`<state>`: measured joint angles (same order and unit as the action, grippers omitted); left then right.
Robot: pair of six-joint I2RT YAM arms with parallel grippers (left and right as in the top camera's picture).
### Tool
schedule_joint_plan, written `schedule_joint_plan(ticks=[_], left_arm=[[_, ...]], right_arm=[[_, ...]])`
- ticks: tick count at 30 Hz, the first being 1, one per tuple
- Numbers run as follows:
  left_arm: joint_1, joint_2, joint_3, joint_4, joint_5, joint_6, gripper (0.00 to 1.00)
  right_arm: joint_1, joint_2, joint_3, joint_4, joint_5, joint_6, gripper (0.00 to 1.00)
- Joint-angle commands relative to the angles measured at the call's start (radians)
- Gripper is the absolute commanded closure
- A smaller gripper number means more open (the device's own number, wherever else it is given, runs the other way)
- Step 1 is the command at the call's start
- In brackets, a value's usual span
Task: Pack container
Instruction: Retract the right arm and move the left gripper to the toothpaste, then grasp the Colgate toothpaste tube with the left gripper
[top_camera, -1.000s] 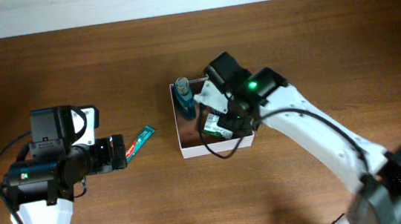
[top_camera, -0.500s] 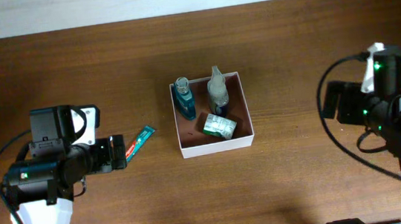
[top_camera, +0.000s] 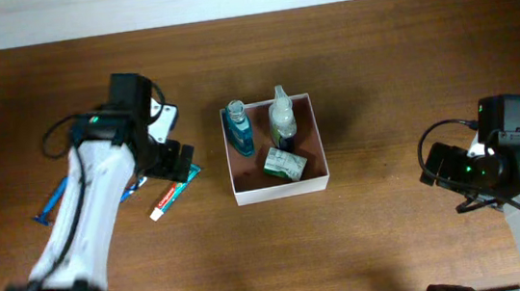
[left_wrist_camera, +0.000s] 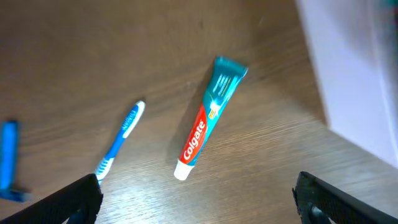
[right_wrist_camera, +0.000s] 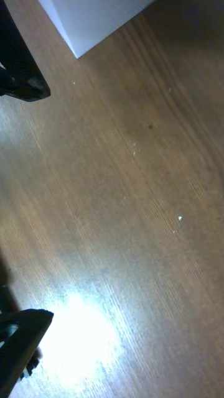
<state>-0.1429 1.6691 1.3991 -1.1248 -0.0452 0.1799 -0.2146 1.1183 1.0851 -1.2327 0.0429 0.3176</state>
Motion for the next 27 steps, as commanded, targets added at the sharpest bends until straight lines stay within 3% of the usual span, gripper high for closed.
schedule_joint_plan(ticks=[1,11,23,24,27], left_arm=[[0.002,0.127,0.004,-0.004,-0.035,0.024,0.01],[0.002,0.314,0.002,0.014,-0.031,0.024,0.01],[0.002,0.326,-0.104,0.075,-0.03,0.023,0.01],[0.002,0.326,-0.105,0.074,-0.03,0.023,0.03],[0.002,0.326,-0.105,0.073,-0.03,0.023,0.23]], right_arm=[[-0.01,0.0,-0.009,0.011,-0.01,0.013,0.02],[-0.01,0.003,-0.009,0.014,-0.01,0.013,0.02],[-0.01,0.003,-0.009,0.016,-0.01,0.013,0.02],[-0.01,0.003,-0.009,0.016,-0.01,0.013,0.02],[-0.01,0.003,-0.009,0.015,-0.01,0.013,0.02]])
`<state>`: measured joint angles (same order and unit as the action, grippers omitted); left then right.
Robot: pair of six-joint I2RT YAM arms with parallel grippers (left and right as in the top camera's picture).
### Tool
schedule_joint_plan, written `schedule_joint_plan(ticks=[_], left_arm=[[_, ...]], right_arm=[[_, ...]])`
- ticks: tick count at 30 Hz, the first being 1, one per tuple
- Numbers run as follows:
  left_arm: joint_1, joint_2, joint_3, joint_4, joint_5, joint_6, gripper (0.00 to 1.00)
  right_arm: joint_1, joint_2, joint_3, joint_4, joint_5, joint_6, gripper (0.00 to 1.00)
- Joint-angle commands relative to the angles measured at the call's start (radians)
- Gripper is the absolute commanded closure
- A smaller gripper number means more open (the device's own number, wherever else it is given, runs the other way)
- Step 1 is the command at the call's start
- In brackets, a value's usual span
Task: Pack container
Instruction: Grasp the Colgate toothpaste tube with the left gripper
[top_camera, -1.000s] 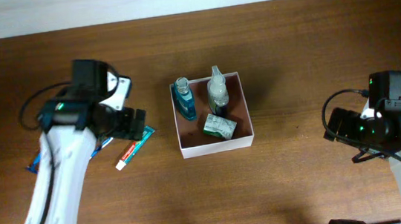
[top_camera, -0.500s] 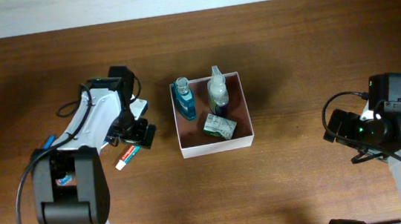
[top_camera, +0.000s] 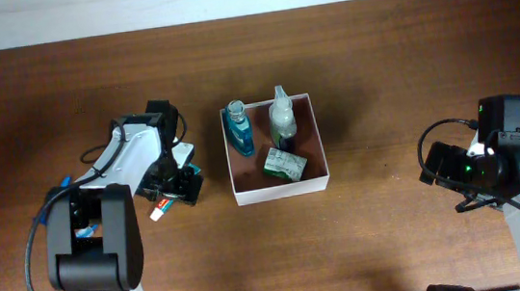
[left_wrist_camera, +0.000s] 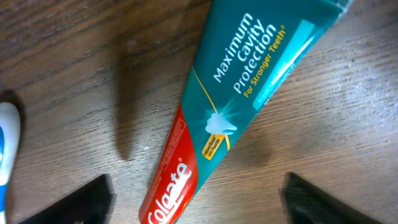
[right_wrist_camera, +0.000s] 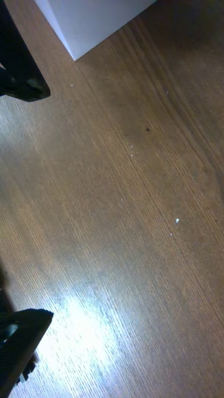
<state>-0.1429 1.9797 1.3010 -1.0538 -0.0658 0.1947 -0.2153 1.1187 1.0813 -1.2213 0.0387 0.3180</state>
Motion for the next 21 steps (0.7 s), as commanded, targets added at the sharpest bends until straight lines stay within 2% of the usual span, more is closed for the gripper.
schedule_joint_plan(ticks=[1,2,3,5,6,9,11,12,13,21], left_arm=[[0.002,0.016,-0.007,0.002,-0.01,0.008,0.34],[0.002,0.016,-0.007,0.002,-0.01,0.008,0.45],[0.002,0.016,-0.007,0.002,-0.01,0.008,0.5],[0.002,0.016,-0.007,0.003,-0.01,0.008,0.53],[0.002,0.016,-0.007,0.003,-0.01,0.008,0.61],[0.002,0.016,-0.007,0.003,-0.01,0.008,0.67],[0.002,0.016,-0.007,0.005,-0.01,0.008,0.67],[0.002,0.016,-0.007,0.006,-0.01,0.008,0.64],[0.002,0.016,-0.007,0.007,-0.01,0.008,0.51],[0.002,0.016,-0.013,0.027,-0.001,0.001,0.51]], right_arm=[[-0.009,0.003,-0.005,0.004,-0.005,0.013,0.02],[-0.009,0.003,-0.005,0.003,-0.005,0.013,0.01],[-0.009,0.003,-0.005,0.003,-0.005,0.013,0.02],[-0.009,0.003,-0.005,0.003,-0.005,0.012,0.02],[-0.009,0.003,-0.005,0.003,-0.005,0.013,0.02],[-0.009,0.003,-0.005,0.003,-0.005,0.013,0.01],[-0.009,0.003,-0.005,0.003,-0.005,0.013,0.02],[-0.009,0.003,-0.005,0.002,-0.005,0.012,0.02],[-0.009,0.003,-0.005,0.002,-0.005,0.012,0.02],[-0.009,0.003,-0.005,0.002,-0.005,0.013,0.02]])
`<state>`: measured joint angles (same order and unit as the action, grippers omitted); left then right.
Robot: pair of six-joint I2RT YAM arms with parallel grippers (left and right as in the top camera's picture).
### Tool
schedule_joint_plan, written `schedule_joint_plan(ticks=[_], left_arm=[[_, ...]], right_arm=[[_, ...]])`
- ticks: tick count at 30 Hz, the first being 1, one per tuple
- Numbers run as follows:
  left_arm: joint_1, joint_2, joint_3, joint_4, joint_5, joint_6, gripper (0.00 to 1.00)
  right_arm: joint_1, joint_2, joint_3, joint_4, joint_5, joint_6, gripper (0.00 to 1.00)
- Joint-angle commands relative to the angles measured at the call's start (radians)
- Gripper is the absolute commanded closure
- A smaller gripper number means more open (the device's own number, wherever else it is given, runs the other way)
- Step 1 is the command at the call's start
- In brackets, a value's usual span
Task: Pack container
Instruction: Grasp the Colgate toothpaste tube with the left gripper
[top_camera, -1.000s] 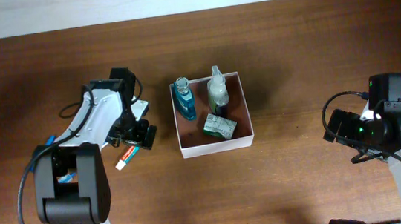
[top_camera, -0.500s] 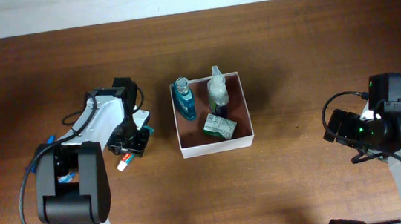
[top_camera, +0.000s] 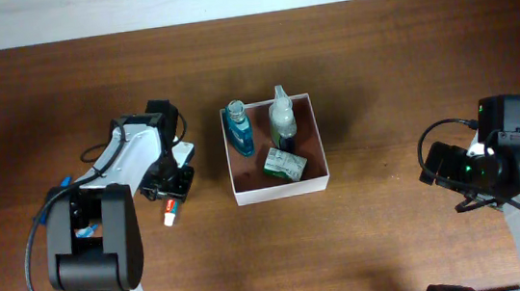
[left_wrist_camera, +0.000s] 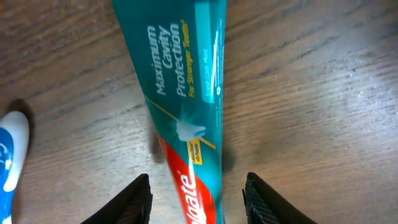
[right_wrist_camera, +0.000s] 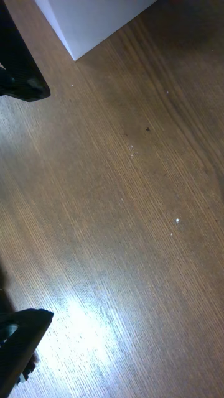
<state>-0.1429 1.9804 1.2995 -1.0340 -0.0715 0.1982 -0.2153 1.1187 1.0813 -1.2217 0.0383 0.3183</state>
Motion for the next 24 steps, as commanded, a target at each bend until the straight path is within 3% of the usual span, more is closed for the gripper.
schedule_joint_plan(ticks=[1,4,10,14,24], left_arm=[[0.002,0.015,-0.018,0.018,0.012,-0.002,0.5],[0.002,0.015,-0.059,0.058,0.023,-0.003,0.41],[0.002,0.015,-0.084,0.071,0.023,-0.003,0.42],[0.002,0.015,-0.083,0.069,0.023,-0.003,0.63],[0.002,0.014,-0.008,0.014,0.022,-0.003,0.87]], right_arm=[[-0.009,0.003,-0.005,0.003,-0.005,0.012,0.02],[-0.009,0.003,-0.005,0.002,-0.005,0.012,0.02],[-0.009,0.003,-0.005,0.002,-0.005,0.012,0.02],[-0.009,0.003,-0.005,0.002,-0.005,0.012,0.02],[-0.009,0.003,-0.005,0.002,-0.005,0.012,0.02]])
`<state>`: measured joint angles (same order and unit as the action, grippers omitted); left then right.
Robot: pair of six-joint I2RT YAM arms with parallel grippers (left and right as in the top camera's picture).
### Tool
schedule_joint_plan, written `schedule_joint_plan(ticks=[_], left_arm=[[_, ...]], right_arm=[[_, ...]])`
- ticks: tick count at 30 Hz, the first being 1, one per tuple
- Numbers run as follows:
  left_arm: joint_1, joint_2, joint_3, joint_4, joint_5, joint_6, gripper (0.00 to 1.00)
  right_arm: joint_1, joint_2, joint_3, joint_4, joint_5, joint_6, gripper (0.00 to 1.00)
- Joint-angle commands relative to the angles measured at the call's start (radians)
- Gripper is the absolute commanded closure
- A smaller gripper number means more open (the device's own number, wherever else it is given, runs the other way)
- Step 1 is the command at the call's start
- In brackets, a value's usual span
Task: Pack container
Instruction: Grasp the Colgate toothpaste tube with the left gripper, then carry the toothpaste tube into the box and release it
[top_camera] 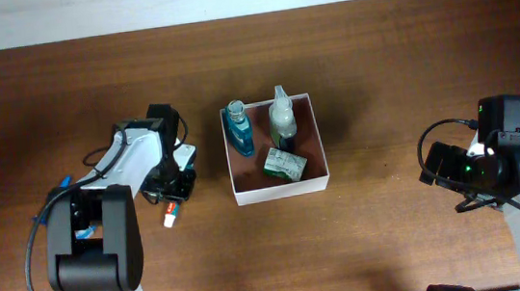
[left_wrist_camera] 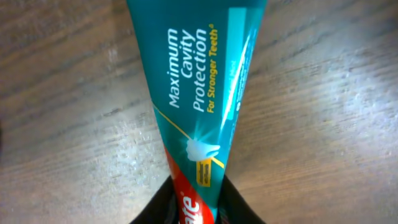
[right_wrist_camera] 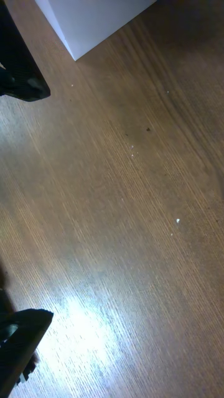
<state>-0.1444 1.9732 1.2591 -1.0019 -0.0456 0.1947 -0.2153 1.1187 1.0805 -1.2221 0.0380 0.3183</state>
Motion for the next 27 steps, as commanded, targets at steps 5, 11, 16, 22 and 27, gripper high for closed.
schedule_joint_plan(ticks=[5,11,16,22,27], left_arm=[[0.003,0.01,0.088,-0.059,-0.003,-0.025,0.94],[-0.003,-0.14,0.167,-0.134,-0.003,-0.051,0.94],[-0.077,-0.399,0.17,-0.115,0.005,-0.043,0.94],[-0.291,-0.524,0.17,0.014,0.005,0.097,0.99],[-0.456,-0.459,0.166,0.108,0.004,0.224,1.0]], right_arm=[[-0.009,0.003,-0.005,0.002,-0.005,0.011,0.02],[-0.009,0.003,-0.004,0.002,-0.005,0.008,0.02],[-0.009,0.003,-0.005,0.005,-0.004,0.008,0.02],[-0.009,0.003,-0.004,0.007,-0.004,0.008,0.02],[-0.009,0.003,-0.004,0.007,-0.004,0.008,0.02]])
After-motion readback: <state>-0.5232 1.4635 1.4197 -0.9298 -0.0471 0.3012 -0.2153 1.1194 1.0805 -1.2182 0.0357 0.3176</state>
